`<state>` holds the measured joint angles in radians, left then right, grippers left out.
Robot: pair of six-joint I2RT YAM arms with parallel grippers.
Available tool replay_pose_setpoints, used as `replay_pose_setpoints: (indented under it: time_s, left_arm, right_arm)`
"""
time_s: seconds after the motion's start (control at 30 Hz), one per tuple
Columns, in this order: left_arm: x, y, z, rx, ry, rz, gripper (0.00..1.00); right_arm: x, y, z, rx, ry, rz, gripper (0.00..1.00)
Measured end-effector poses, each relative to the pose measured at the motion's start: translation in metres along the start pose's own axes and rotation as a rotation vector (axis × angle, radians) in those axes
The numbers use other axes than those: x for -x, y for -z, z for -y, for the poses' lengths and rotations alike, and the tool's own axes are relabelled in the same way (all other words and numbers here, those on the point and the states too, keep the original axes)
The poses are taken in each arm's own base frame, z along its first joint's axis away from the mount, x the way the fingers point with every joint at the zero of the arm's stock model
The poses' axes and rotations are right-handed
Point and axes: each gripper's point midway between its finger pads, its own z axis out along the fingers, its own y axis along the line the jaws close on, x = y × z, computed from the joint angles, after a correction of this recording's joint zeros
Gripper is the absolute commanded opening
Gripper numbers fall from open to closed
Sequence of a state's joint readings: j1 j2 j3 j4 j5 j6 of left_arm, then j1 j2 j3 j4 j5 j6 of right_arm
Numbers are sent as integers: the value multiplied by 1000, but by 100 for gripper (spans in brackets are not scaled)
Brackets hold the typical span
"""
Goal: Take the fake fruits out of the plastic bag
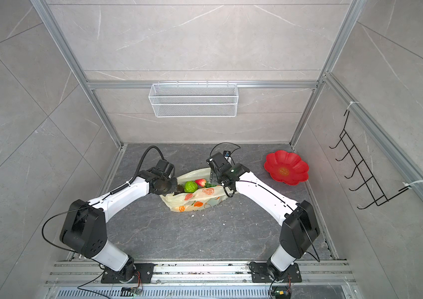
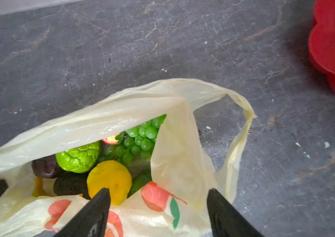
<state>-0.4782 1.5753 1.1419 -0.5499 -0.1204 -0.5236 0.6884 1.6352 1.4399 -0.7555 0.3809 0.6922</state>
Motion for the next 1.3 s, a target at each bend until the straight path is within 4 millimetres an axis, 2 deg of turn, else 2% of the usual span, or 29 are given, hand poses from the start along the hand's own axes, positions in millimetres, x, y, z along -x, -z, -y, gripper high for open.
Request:
replay_pose_setpoints:
  time_s: [0.13,0.3,0.43,0.47,0.6,0.63,0.7,0.73,0.8,0.9,1.03,1.13,1.23,1.3]
  left_arm:
    - [1,6,0,-10,8,17,0]
    - [-3,5,-2,-10,21,16,0]
    - [-5,7,-4,-14,33,23,0]
    - [-6,8,-4,-15,35,25,0]
    - [-7,7,-10,-39,63,26,0]
    - [-6,5,-15,-50,86,24,0]
    - [-2,-3,-35,-73,170,15,0]
    - [0,-7,-48,-79,224,13,0]
    - [6,-14,-82,-89,357,9,0]
    - [9,-25,-105,-129,500,-6,0]
    - [15,-38,-99,-183,550,-30,0]
    - [26,-48,-83,-211,529,-38,0]
    - [51,-48,-56,-245,470,-17,0]
    - [71,-43,-30,-286,410,11,0]
  right_arm:
    - [-5,-9,2,-53,-8,4,77]
    - [-26,-44,5,-127,14,-57,75]
    - [-40,-65,6,-160,33,-105,67]
    - [-42,-68,6,-160,33,-112,64]
    - [-43,-76,4,-138,21,-128,26]
    - [-42,-79,4,-119,6,-122,21]
    - [-44,-84,8,-67,-25,-121,4]
    - [-47,-85,14,-43,-31,-128,0]
    - [-49,-86,24,28,-68,-139,0]
    - [-40,-81,25,185,-120,-116,0]
    - [-31,-74,24,326,-146,-84,0]
    - [-32,-76,22,376,-152,-82,0]
    - [-35,-75,15,426,-150,-87,0]
    - [-32,-72,8,463,-156,-79,0]
